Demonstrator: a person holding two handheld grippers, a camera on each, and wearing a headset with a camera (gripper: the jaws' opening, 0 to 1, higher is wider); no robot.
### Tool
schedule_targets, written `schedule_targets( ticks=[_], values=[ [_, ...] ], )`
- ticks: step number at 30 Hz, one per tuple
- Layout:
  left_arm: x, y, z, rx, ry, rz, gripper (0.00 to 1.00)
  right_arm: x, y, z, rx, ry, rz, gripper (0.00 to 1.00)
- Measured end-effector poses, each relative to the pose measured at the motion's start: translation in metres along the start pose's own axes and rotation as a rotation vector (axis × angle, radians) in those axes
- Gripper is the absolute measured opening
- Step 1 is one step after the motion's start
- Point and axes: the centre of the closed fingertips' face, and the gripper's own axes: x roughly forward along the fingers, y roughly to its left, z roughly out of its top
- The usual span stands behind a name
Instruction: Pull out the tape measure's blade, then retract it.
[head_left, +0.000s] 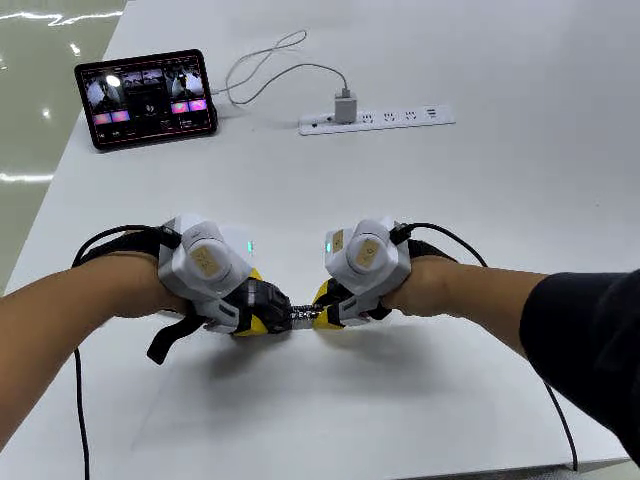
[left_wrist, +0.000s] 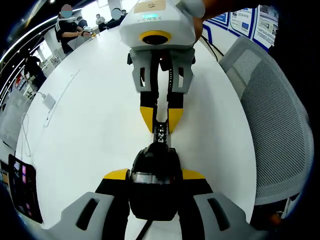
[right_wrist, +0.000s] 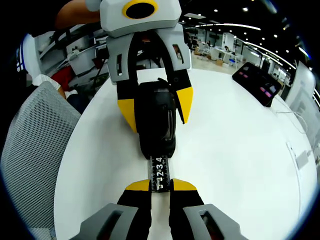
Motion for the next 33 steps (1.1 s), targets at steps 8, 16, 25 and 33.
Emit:
schedule_targets(
  ticks=[8,16,25,33],
  values=[
    [-0.001,0.0,0.0,-0.001,-0.013,-0.005,0.31,-0.004,-0.001,-0.005,0.003,0.007,0.0,0.08],
    [-0.001,-0.002,0.002,0.003,-0.022,-0.012,0.31,-0.009,-0.001,-0.01,0.011,0.006,-0.01,0.09],
    [-0.001,-0.002,0.002,0.006,-0.025,-0.011,0.31,-0.011,-0.001,-0.013,0.02,0.0,-0.033,0.09],
    [-0.001,-0.002,0.001,0.0,-0.013,-0.015,0.31,-0.012,-0.001,-0.016,0.021,0.004,-0.022,0.08]
  ],
)
